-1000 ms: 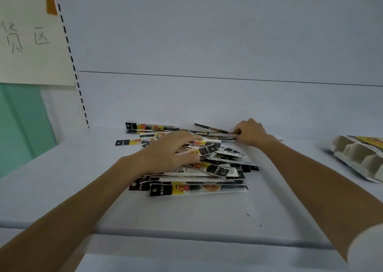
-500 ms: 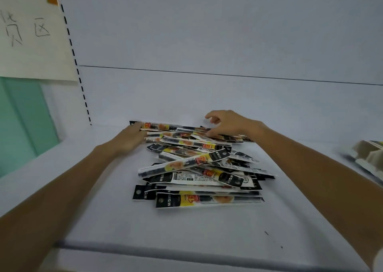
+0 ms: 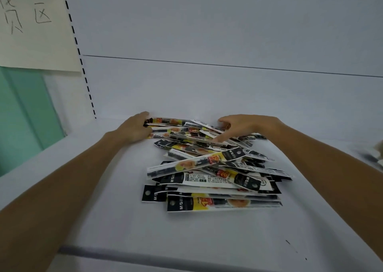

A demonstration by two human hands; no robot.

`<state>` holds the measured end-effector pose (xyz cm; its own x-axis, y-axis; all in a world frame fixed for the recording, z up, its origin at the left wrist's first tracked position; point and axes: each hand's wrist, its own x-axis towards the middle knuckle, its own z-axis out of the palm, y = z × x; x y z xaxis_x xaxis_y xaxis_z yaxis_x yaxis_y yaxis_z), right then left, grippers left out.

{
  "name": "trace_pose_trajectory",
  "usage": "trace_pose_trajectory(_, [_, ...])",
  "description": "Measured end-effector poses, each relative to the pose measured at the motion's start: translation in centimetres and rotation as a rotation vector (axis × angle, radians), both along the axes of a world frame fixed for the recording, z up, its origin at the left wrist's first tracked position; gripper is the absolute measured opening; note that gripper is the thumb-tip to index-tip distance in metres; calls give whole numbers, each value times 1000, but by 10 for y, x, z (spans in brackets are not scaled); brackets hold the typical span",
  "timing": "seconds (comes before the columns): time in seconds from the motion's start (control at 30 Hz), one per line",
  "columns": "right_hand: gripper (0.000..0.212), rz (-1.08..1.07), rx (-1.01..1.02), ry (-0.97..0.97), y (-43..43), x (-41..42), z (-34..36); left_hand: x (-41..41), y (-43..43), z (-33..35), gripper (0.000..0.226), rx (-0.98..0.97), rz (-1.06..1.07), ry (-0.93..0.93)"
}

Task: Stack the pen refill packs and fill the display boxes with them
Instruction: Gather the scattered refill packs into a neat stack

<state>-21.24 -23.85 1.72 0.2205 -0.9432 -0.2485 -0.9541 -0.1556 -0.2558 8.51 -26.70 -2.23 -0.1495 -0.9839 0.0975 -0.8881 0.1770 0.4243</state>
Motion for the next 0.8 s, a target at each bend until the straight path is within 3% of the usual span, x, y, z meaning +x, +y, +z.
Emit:
trace_pose_trajectory(0.23, [45,132,-117,-155,2,16,2,-18,10,4,30,-5,-222,-31])
trace_pose_trajectory(0.37, [73,111,-90,-192,2,17,-1,-21,17,9,35,79,-301,-30])
trace_pose_trajectory(0.43, [73,99,-125,-205,4,16,-1,-20,16,10,43,44,-258,-86])
trace_pose_trajectory(0.5, [65,115,-306,-136,6,17,1,-23,16,9,33,-16,-236,-151])
trace_pose_trajectory(0.57, [72,184,-438,-26,7,20,5,-26,16,10,10,-55,-270,-119])
trace_pose_trajectory(0.63, [87,213,-265,-37,7,23,8,-33,20,11,15,-94,-325,-71])
trace_pose_trajectory(0.7, [89,181,-31,-57,6,23,9,-40,23,12,23,-138,-362,-22])
trace_pose_trajectory(0.77, [85,151,16,-22,4,18,6,-45,23,13,8,-143,-379,49])
trace_pose_trajectory(0.8, [81,137,6,-25,3,15,5,-45,23,14,12,-136,-370,113])
